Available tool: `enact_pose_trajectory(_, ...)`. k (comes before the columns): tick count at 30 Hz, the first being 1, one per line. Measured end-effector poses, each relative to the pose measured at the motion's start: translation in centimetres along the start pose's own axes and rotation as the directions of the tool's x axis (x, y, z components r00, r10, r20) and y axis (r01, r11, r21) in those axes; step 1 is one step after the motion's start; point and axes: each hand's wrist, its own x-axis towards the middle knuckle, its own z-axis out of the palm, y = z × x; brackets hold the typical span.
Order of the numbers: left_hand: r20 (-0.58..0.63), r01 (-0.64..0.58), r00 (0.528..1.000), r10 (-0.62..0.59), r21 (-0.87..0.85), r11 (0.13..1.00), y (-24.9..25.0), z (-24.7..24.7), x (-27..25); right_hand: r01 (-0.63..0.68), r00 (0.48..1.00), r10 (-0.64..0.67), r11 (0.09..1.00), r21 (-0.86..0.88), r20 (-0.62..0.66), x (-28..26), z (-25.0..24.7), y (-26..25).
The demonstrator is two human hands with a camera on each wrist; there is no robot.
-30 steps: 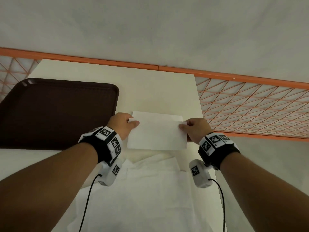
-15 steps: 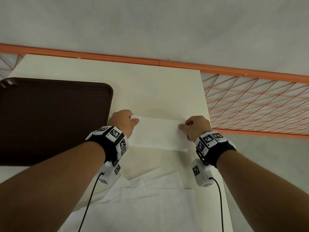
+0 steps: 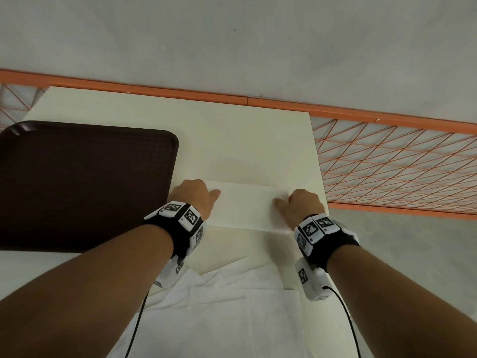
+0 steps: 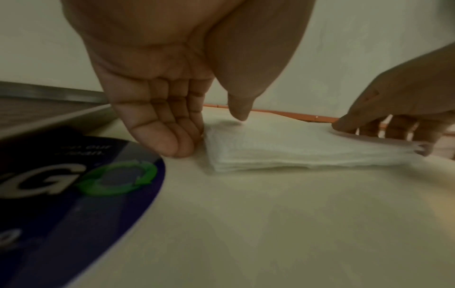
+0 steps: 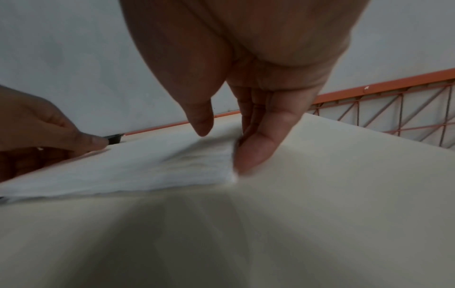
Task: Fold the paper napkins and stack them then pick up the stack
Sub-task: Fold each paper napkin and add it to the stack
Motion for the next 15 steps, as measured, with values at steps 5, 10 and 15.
enact_pose_trajectory(5,-0.043,0.005,0.999,-0.005,0.002,1.0,-2.2,-0.1,-2.1,0.009,0.999,-0.01,1.0,-0.023,-0.032,-3.8,-1.3,1.3)
enact_pose_trajectory(10,-0.042,-0.13,0.99,0.132,0.055,0.99,-4.7,-0.2,-6.2,0.215,0.976,-0.213,0.976,-0.034,0.041,-10.8,0.1,2.2)
enact_pose_trajectory(15,0.074,-0.22,0.973,0.22,-0.004,0.975,-7.0,0.6,-10.9,0.516,0.829,-0.488,0.856,-0.038,0.273,-17.3,3.3,2.1)
